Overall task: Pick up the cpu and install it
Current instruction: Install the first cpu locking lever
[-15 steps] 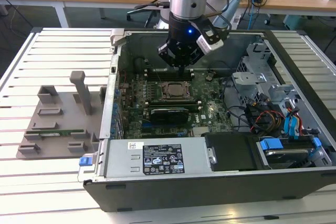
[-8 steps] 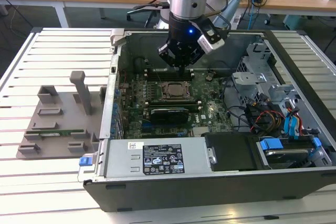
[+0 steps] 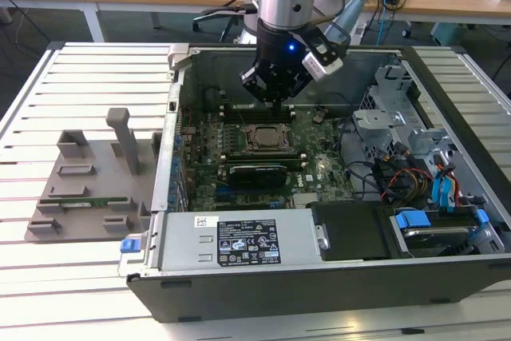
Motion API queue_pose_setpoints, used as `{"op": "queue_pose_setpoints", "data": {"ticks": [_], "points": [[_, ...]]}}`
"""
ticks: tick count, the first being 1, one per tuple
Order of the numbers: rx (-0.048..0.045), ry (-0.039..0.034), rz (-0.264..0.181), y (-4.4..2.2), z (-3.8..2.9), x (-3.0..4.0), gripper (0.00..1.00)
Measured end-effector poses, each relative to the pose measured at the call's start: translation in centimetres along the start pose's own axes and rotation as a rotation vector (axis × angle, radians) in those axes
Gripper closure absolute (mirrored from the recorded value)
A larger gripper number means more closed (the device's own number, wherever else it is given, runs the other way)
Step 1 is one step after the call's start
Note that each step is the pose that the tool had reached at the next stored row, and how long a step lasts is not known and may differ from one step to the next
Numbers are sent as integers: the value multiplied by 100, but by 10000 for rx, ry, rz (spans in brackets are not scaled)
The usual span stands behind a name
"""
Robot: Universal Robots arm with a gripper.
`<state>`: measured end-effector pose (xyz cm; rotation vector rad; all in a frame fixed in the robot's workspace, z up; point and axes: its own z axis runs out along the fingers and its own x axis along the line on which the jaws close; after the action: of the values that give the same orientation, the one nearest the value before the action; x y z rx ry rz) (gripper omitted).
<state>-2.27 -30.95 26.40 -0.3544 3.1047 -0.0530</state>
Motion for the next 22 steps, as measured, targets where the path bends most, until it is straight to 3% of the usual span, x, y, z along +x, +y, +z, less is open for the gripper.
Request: {"op": "queue_pose_setpoints", "data": {"ticks": [22], "points": [[-25,-72,-2011,0,0,0,89]]}}
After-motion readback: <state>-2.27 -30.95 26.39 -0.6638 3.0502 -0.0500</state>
